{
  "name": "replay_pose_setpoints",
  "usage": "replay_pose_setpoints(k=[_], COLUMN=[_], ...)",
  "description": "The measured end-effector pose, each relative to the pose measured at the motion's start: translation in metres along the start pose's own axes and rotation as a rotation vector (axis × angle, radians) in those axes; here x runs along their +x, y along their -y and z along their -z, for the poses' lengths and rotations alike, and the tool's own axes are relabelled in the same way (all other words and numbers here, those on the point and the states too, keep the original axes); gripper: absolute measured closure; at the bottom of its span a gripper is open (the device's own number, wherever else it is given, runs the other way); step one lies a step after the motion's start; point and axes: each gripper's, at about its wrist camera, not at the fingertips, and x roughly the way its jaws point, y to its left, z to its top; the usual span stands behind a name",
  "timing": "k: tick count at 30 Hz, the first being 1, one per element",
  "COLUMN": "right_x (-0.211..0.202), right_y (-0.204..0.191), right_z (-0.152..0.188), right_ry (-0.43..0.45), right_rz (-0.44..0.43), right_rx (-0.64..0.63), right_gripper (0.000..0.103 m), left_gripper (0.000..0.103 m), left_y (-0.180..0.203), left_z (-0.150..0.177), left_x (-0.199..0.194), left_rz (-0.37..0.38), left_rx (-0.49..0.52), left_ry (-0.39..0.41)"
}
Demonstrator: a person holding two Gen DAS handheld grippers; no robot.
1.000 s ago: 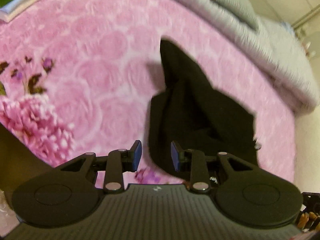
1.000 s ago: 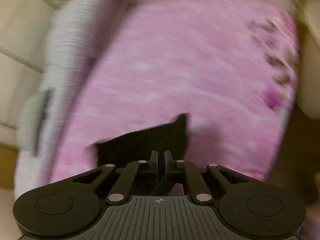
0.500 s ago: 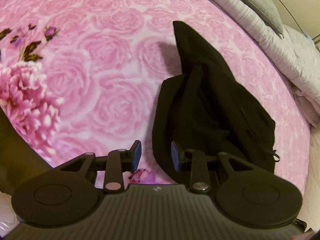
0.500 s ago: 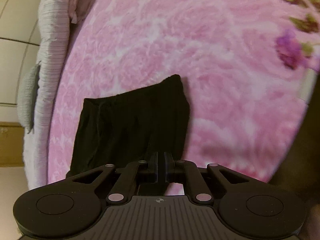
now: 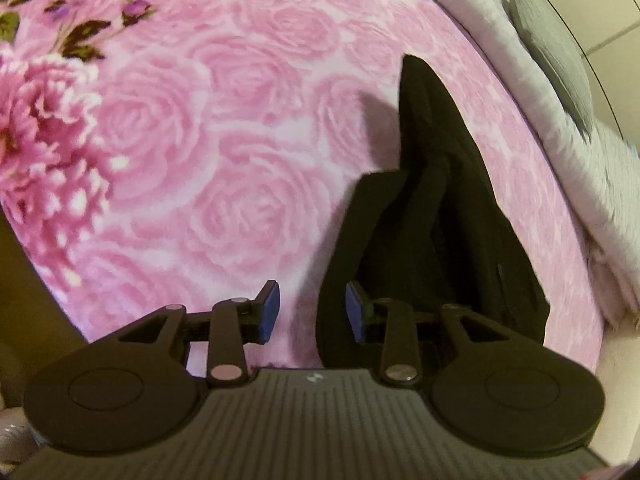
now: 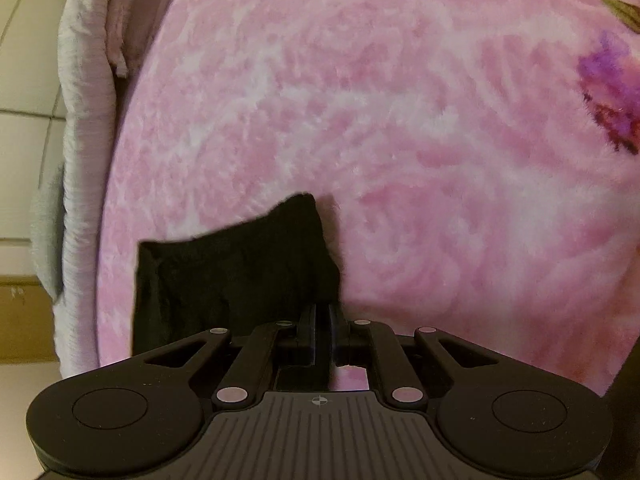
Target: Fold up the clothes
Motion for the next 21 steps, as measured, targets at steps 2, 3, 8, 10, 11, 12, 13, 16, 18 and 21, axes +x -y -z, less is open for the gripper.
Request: replay_pose_setpoints(k=[2,3,8,10,11,12,13,16,18,21], right_x=[-0.004,-0.006,-0.016,-0.018,-0.019,-0.019,-0.020,-0.021,-0.022,-0.022], right_y=[0.003,0.004,0.009,0.010,0.009,0.008,0.008,0.010,0.012,0.009], right_z=[0.000,0.000,0.000,0.001,0.001,0.002,0.002,0.004,0.005,0.007], right_ry=[0.019,0.026,0.048,0.055,0.058,0.063,0.068,0.097,0.115,0.139], right_rz=[-0.024,-0.026,-0.002,0.011,0.020,0.027,0.030,0.021,-0.001,-0.026], right_rx=[0.015,0.022,0.053,0.062,0.063,0.065,0.068,0.097,0.116,0.123], right_gripper=[0.095,0.095,0.095,0.095,0.095,0.095,0.095,0.084,0.008,0.000], left_gripper=[0.070,0.070,0.069,0.069,0.069,0.068,0.068,0.067,0.065,0.065], left_y=[-0.004,-0.005,-0.004,-0.002,-0.001,0.001,0.001,0.003,0.003,0.002], left_z=[-0.006,-0.009,-0.027,-0.033,-0.038,-0.041,-0.044,-0.054,-0.060,-0.064], left_x=[0.006,0.010,0.032,0.040,0.046,0.051,0.056,0.072,0.082,0.098], left_rz=[0.012,0.019,0.056,0.076,0.086,0.092,0.096,0.142,0.183,0.213], left_rx=[-0.019,-0.017,-0.003,0.008,0.015,0.020,0.022,0.008,-0.016,-0.044], left_ry=[0.008,0.006,-0.010,-0.017,-0.020,-0.024,-0.029,-0.046,-0.067,-0.093])
